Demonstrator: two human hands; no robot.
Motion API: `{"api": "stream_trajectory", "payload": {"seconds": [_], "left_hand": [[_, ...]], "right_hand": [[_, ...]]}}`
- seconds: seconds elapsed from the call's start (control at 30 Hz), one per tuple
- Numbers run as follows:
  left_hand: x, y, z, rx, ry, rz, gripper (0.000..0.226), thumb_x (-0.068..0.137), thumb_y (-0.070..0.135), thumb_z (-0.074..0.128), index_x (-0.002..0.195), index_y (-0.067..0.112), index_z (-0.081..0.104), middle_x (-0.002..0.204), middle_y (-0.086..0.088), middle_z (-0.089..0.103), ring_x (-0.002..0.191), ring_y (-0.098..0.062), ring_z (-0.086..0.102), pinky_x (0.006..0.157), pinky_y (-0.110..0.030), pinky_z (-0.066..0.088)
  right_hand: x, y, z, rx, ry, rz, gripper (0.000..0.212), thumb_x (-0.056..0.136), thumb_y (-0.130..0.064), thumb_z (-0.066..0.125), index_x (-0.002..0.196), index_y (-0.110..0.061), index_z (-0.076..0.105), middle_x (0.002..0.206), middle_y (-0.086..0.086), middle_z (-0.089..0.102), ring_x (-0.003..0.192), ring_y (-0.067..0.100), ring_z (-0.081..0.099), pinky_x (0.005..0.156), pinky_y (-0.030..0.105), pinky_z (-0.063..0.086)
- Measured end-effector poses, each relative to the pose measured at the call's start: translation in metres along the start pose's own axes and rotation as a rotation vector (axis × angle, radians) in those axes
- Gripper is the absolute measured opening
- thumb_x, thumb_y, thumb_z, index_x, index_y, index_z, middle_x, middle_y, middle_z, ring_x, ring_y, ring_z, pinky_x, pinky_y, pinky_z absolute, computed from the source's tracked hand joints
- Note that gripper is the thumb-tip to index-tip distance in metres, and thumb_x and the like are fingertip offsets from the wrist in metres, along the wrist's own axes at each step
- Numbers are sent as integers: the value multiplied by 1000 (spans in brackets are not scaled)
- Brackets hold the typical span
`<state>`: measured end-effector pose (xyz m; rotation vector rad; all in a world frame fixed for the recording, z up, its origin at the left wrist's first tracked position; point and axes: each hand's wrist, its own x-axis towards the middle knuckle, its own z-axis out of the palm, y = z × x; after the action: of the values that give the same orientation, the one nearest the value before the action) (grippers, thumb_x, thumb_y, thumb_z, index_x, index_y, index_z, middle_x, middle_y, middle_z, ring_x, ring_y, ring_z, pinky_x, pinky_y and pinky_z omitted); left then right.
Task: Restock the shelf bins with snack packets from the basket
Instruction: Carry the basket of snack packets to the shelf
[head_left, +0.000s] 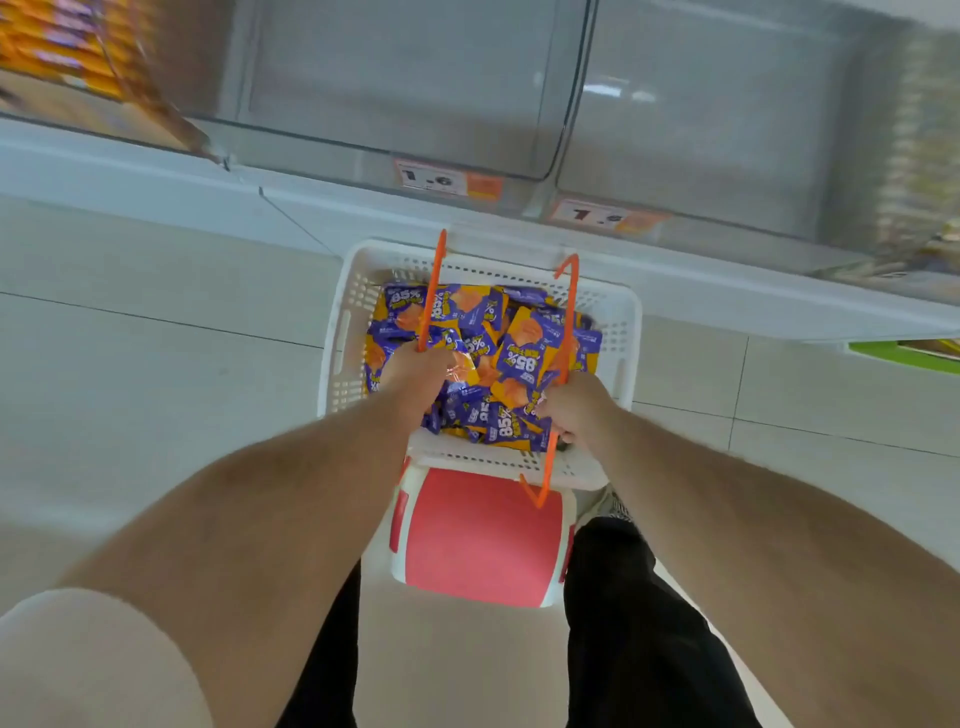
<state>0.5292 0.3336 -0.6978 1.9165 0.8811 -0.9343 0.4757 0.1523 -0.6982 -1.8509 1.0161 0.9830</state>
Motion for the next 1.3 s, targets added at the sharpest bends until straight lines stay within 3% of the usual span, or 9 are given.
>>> {"api": "stream_trajectory", "payload": {"seconds": [0.23, 0.37, 0.5, 0.57, 0.87, 0.97, 1.1, 1.2, 1.3], "left_hand": [[5, -9, 2, -1, 125, 46, 27, 80, 23, 51, 105, 15, 60, 80, -5, 62, 63, -21, 54, 63, -37, 54], [10, -14, -20, 35, 275, 62, 33, 84, 16, 52, 117, 13, 54, 106, -9, 65, 86, -27, 64, 60, -30, 46], [17, -15, -41, 364, 410, 78, 59, 87, 20, 60, 138, 5, 35, 137, -15, 43, 125, -34, 43, 100, -44, 40], [21, -18, -43, 517, 442, 113, 67, 87, 22, 60, 143, 7, 28, 143, -14, 35, 130, -34, 37, 106, -45, 35], [29, -34, 3, 677, 153, 267, 57, 90, 19, 54, 143, 10, 35, 141, -13, 41, 127, -32, 43, 102, -45, 40], [43, -58, 17, 712, 1, 321, 49, 87, 16, 54, 136, 13, 45, 134, -11, 48, 119, -32, 50, 96, -46, 47], [63, -89, 38, 899, -175, 399, 37, 90, 25, 53, 126, 20, 53, 126, -5, 51, 111, -27, 54, 92, -41, 48], [70, -107, 48, 1026, -269, 456, 34, 91, 26, 50, 123, 20, 57, 123, -4, 55, 110, -25, 54, 90, -39, 49], [73, -120, 54, 1131, -318, 462, 40, 92, 29, 50, 131, 26, 54, 133, -2, 54, 118, -25, 52, 95, -40, 48]], "right_hand": [[-4, 21, -13, -299, 203, 37, 15, 87, -10, 52, 101, -6, 55, 91, 10, 62, 72, 24, 58, 57, 29, 45], [-10, 32, -20, -335, 343, 117, 39, 88, -15, 60, 123, -6, 44, 119, 14, 58, 108, 36, 60, 81, 40, 52], [-9, 40, -23, -316, 386, 157, 52, 86, -15, 63, 130, -5, 38, 127, 15, 54, 113, 37, 57, 90, 47, 52], [-8, 43, -22, -291, 395, 172, 57, 84, -18, 64, 132, -5, 38, 129, 15, 52, 115, 36, 56, 92, 48, 52], [18, 47, -8, -406, 418, 117, 59, 86, -28, 64, 135, -8, 38, 134, 13, 41, 117, 32, 50, 95, 44, 47], [31, 53, 21, -492, 311, -93, 37, 86, -21, 57, 121, -12, 50, 118, 10, 53, 105, 30, 56, 87, 40, 49], [45, 66, 72, -613, -46, -286, 14, 88, -22, 50, 86, -13, 60, 85, 5, 63, 81, 26, 61, 68, 33, 51], [48, 87, 110, -809, -304, -294, 23, 87, -32, 51, 83, -14, 66, 94, 7, 68, 86, 25, 63, 69, 29, 49], [37, 113, 137, -1007, -489, -274, 37, 92, -32, 48, 112, -5, 64, 117, 14, 65, 105, 30, 62, 85, 36, 52]]}}
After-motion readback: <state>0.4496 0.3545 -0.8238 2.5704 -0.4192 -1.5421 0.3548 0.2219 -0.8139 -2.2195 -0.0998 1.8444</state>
